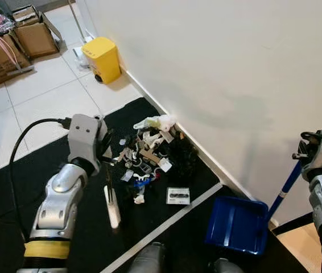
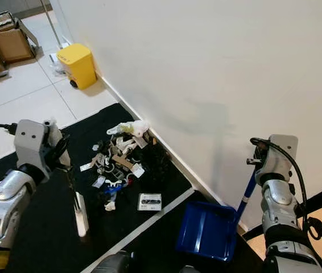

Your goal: Sweep floor

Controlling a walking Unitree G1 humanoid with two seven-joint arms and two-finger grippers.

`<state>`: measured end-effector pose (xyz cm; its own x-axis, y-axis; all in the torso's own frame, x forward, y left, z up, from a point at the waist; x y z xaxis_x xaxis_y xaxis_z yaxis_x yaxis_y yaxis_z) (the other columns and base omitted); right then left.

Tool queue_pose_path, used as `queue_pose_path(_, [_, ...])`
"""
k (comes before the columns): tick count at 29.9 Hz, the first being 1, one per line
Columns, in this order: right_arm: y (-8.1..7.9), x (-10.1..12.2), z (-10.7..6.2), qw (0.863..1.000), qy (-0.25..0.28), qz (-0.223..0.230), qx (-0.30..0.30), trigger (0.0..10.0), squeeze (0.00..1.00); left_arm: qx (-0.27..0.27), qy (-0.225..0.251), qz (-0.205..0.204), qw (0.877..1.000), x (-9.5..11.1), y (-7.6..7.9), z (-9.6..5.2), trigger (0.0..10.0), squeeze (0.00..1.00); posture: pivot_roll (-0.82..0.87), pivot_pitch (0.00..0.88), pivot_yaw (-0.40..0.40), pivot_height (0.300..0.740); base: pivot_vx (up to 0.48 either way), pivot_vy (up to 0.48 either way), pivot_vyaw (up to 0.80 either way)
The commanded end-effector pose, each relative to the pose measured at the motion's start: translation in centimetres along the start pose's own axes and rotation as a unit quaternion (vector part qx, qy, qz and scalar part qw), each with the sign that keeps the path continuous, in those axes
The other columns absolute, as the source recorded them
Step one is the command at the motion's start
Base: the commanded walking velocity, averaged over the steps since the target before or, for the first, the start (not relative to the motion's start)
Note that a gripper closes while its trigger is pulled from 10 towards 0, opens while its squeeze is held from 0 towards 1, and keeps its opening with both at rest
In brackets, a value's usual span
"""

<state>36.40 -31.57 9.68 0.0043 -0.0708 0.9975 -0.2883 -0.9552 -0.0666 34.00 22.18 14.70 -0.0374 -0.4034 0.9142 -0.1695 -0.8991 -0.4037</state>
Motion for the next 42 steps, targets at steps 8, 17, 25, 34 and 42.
queue_pose_path(8, [-0.1, -0.1, -0.3, 0.999, 0.019, 0.039, -0.002, 10.0, 0.0, 0.035, -0.017, 0.039, 0.998, -1.0, -3.9, -1.3, 10.0, 0.0, 0.23, 0.198, 0.072, 0.74, 0.0, 0.0, 0.0])
queue_pose_path(17, [0.6, 2.5, -0.1, 0.997, 0.068, 0.039, 0.001, 10.0, 0.0, 0.03, -0.013, 0.039, 0.999, -1.1, -3.5, -1.1, 10.0, 0.0, 0.21, 0.183, 0.067, 0.74, 0.0, 0.0, 0.0])
queue_pose_path(25, [1.0, 2.3, -0.7, 0.998, 0.067, 0.01, 0.013, 10.0, 0.0, 0.023, -0.009, 0.032, 0.999, -1.2, -2.8, -0.8, 10.0, 0.0, 0.19, 0.174, 0.066, 0.74, 0.0, 0.0, 0.0])
queue_pose_path(34, [-0.4, 1.0, -0.4, 0.996, 0.047, 0.077, 0.011, 10.0, 0.0, 0.026, -0.006, 0.031, 0.999, -1.1, -2.9, -0.5, 10.0, 0.0, 0.2, 0.17, 0.066, 0.74, 0.0, 0.0, 0.0])
queue_pose_path(42, [-1.0, 1.8, -0.1, 0.993, 0.059, 0.101, 0.022, 10.0, 0.0, 0.029, -0.009, 0.032, 0.999, -1.4, -3.0, -0.8, 10.0, 0.0, 0.21, 0.173, 0.064, 0.74, 0.0, 0.0, 0.0])
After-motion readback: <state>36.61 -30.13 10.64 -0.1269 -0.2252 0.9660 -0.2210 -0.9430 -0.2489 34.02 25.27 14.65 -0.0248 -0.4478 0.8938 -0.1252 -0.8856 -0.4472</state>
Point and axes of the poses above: a point about 5 cm out from each wrist's last joint towards the gripper, its own z axis pointing out of the wrist towards the gripper, its own x axis along the axis of the wrist's last joint, y = z × x, the point moved 5 cm from there along z, pointing out of the wrist towards the gripper, and after that the axes turned 11 degrees about z, right-handed, at the moved point
